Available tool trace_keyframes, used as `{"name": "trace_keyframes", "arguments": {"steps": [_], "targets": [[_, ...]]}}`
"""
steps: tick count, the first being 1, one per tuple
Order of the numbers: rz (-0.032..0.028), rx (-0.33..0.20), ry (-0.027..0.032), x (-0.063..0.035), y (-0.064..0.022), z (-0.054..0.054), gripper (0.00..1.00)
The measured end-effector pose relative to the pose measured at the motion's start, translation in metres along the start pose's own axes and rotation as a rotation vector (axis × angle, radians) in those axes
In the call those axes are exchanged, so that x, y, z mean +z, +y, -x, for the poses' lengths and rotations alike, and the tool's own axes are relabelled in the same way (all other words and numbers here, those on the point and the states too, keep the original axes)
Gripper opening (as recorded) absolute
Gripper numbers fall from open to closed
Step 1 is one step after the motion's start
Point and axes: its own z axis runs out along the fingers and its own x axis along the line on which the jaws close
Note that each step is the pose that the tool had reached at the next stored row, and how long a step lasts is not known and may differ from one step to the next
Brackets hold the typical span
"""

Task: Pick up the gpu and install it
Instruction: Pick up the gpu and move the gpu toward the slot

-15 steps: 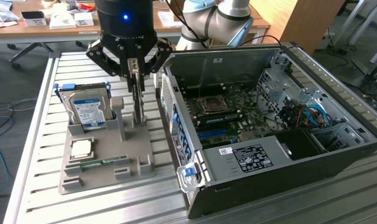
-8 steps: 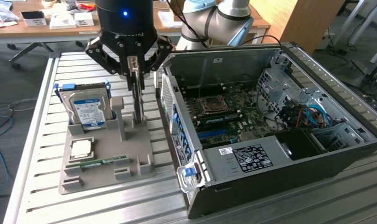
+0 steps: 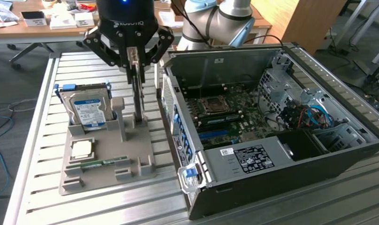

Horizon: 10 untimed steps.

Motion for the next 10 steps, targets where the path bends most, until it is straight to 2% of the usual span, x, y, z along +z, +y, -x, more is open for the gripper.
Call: {"name": "trace_keyframes", "arguments": {"steps": [10], "targets": [[0.0009,0.0,0.0001,-0.0148,0.0008,0.0,0.27]]}}
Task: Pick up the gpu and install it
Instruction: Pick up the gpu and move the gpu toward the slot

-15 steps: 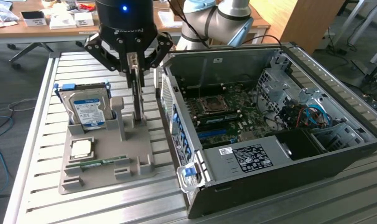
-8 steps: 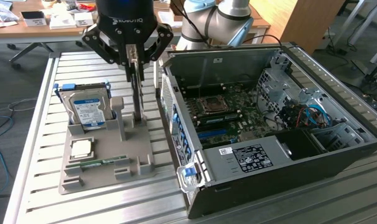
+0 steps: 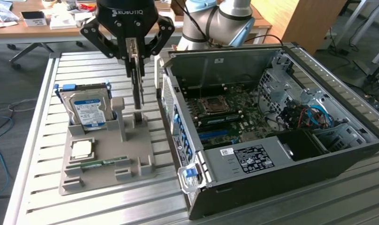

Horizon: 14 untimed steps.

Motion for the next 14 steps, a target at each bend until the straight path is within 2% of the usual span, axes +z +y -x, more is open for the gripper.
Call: {"name": "trace_keyframes", "arguments": {"steps": [14], "targets": [[-0.0001,0.0,0.0002,-0.0032,0.0003,0.001,0.27]]}}
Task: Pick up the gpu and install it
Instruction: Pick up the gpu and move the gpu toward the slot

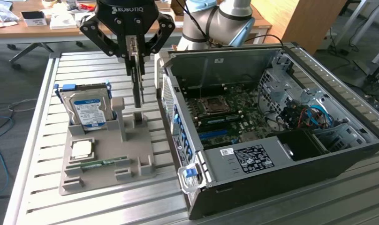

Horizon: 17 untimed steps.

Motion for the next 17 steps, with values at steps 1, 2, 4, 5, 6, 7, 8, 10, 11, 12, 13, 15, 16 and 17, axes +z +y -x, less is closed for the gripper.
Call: {"name": "trace_keyframes", "arguments": {"steps": [1,2,4,5,6,7,8,10,11,12,13,15,16,17], "targets": [[0.0,0.0,0.0,0.0001,0.0,0.0,0.27],[0.0001,0.0,-0.0001,0.0001,0.0,0.001,0.27],[0.0001,0.0,-0.0002,0.0002,0.0001,0.001,0.27],[0.0001,0.0,-0.0001,0.0001,0.0002,0.002,0.27],[0.0002,0.0,-0.0002,0.0002,0.0002,0.003,0.27],[0.0002,0.0,-0.0002,0.0003,0.0004,0.005,0.27],[0.0001,0.0,-0.0001,0.0003,0.0005,0.006,0.27],[0.0002,0.0,-0.0001,0.0003,0.0006,0.007,0.27],[0.0001,0.0,-0.0002,0.0004,0.0006,0.008,0.27],[0.0001,0.0,-0.0002,0.0004,0.0007,0.009,0.27],[0.0001,0.0,-0.0001,0.0004,0.0008,0.009,0.27],[0.0001,0.0,-0.0001,0.0005,0.0009,0.011,0.27],[0.0002,0.0,-0.0001,0.0005,0.001,0.012,0.27],[0.0002,0.0,-0.0002,0.0005,0.001,0.012,0.27]]}}
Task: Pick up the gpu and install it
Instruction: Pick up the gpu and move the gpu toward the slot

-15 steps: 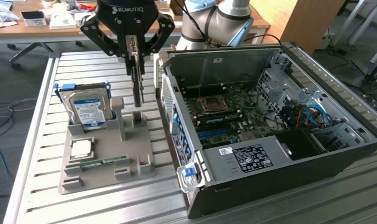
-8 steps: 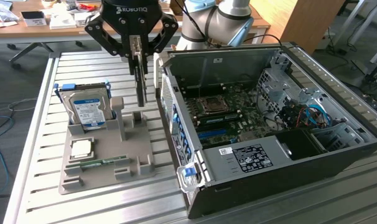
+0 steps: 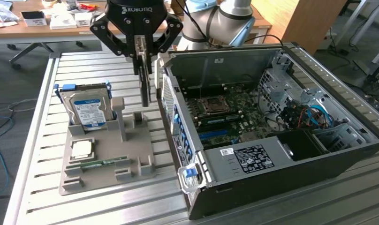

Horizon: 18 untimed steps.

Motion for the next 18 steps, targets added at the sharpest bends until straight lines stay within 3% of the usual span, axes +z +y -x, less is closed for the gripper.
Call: {"name": "trace_keyframes", "arguments": {"steps": [18], "targets": [[0.0,0.0,0.0,0.0003,0.0014,0.0067,0.27]]}}
